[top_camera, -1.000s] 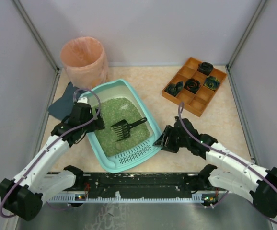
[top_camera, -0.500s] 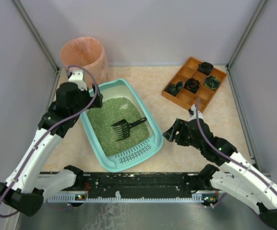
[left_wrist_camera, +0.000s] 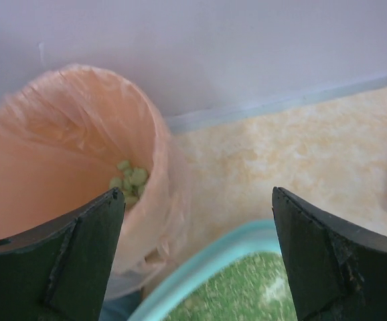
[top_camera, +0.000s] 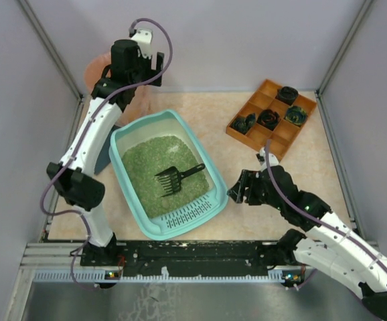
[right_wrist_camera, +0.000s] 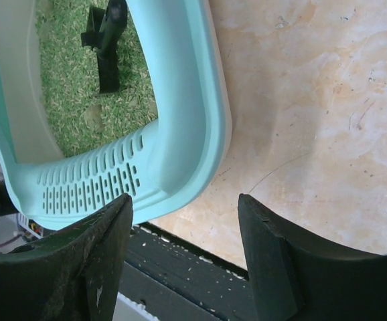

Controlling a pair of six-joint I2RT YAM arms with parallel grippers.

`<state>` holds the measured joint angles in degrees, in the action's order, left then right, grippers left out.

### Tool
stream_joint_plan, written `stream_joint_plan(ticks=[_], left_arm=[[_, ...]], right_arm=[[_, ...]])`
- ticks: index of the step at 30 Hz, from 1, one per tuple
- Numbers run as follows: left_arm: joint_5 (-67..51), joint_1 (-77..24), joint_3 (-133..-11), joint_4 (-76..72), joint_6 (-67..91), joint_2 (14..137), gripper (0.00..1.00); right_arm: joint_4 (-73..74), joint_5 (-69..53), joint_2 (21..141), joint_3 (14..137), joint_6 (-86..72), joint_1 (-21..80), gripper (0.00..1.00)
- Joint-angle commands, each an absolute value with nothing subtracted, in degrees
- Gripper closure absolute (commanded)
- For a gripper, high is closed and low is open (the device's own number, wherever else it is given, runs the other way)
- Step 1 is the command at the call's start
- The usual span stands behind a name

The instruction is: Clean the litter box

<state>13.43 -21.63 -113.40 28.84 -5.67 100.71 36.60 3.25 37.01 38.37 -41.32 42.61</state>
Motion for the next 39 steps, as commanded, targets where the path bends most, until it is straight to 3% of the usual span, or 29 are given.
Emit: stream_joint_plan(ticks=[1,6,15,21,28,35,39], left_arm=[[12.84,-17.56,-128.21,37.28,-8.75,111.25,0.06],[11.04,-14.46,-131.48,37.70,-8.03,116.57,0.12],[-2.55,-11.78,-128.61,34.09,-9.98,121.08,0.26],[-2.33,-11.54,-129.19,32.63,-12.07,124.72,0.34],[-2.11,-11.51,-131.73,31.25,-15.40,128.37,0.54],[-4.52,-12.58,-130.49,29.91,-18.71,127.35,0.98],[-8.07,-15.60,-126.85,25.27,-23.06,123.45,1.00]], right_arm=[[34.01,0.94,38.50,41.62,-37.17,42.89,0.36],[34.10,1.42,40.16,42.17,-34.73,42.90,0.36],[33.53,1.32,42.35,41.69,-33.42,42.89,0.36],[34.28,1.05,42.30,41.40,-33.51,42.89,0.36],[37.13,2.47,39.93,42.44,-33.79,42.96,0.36],[39.19,3.08,36.23,42.45,-33.78,42.89,0.36],[40.52,4.26,35.04,42.36,-33.76,42.89,0.36]])
